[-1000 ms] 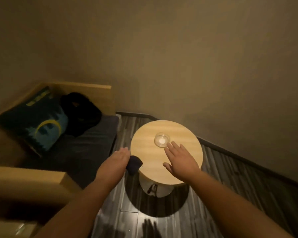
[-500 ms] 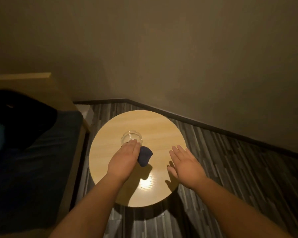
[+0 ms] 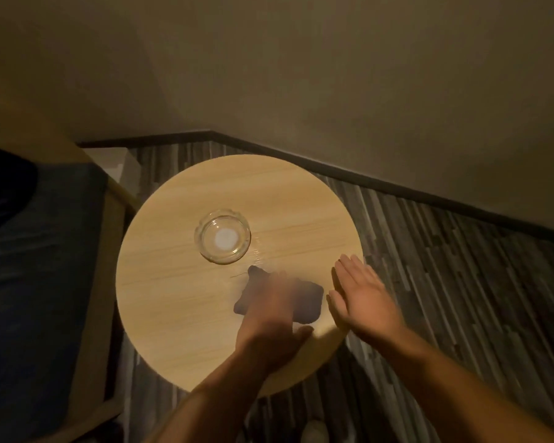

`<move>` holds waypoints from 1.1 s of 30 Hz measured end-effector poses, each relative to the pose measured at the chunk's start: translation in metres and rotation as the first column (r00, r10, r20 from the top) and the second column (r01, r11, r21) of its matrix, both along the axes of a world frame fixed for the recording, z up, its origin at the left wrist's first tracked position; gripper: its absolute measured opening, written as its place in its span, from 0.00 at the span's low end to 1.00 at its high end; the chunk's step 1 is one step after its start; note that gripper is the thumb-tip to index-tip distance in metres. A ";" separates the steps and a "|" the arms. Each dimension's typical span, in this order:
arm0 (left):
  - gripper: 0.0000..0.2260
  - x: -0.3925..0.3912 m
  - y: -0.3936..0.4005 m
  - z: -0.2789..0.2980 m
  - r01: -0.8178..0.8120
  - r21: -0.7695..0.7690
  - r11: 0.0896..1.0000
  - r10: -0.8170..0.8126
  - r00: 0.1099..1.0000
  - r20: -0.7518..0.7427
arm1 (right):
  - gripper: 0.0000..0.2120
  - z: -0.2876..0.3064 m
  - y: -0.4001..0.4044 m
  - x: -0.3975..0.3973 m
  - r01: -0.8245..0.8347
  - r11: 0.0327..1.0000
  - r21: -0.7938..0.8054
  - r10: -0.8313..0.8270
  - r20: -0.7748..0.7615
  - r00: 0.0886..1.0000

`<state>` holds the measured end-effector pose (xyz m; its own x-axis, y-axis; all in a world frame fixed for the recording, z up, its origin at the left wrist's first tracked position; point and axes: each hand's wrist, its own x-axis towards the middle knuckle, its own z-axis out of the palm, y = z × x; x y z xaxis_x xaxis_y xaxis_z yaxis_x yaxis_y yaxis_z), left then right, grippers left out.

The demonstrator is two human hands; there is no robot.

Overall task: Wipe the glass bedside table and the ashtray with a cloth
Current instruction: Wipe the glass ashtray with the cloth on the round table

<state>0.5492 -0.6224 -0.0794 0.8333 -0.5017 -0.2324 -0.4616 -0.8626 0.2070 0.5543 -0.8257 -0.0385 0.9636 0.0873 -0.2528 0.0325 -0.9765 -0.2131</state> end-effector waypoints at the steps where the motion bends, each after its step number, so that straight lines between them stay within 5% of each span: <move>1: 0.40 0.001 0.003 0.000 0.010 -0.022 1.000 -0.010 1.000 0.007 | 0.29 -0.004 0.005 0.000 -0.003 1.000 0.020 0.004 -0.012 1.000; 5: 0.37 0.003 0.015 0.016 0.027 -0.079 0.996 -0.028 1.000 -0.009 | 0.30 -0.010 0.026 -0.003 -0.047 0.996 0.076 0.047 -0.001 0.999; 8: 0.34 0.012 0.043 0.032 -0.135 -0.182 0.974 0.137 0.991 0.003 | 0.29 -0.008 0.042 -0.001 -0.131 0.986 0.100 0.126 0.059 0.990; 12: 0.23 0.038 0.095 0.041 -0.482 -0.371 0.793 0.522 0.853 0.008 | 0.26 -0.015 0.074 0.007 -0.385 0.920 0.068 0.379 0.084 0.921; 15: 0.17 0.066 0.122 0.038 -0.640 -0.372 0.672 0.653 0.749 -0.110 | 0.24 -0.025 0.092 0.012 -0.499 0.864 0.065 0.486 0.148 0.861; 20: 0.28 0.103 0.145 0.029 -0.562 -0.310 0.767 0.521 0.827 -0.210 | 0.17 -0.031 0.099 0.019 -0.478 0.871 0.118 0.454 0.183 0.872; 24: 0.30 0.116 0.150 0.023 -0.400 -0.324 0.857 0.371 0.916 -0.150 | 0.19 -0.034 0.099 0.024 -0.429 0.872 0.234 0.372 0.253 0.893; 33: 0.32 0.125 0.154 0.016 -0.372 -0.370 0.852 0.343 0.928 -0.143 | 0.16 -0.047 0.106 0.015 -0.298 0.919 0.260 0.207 0.327 0.922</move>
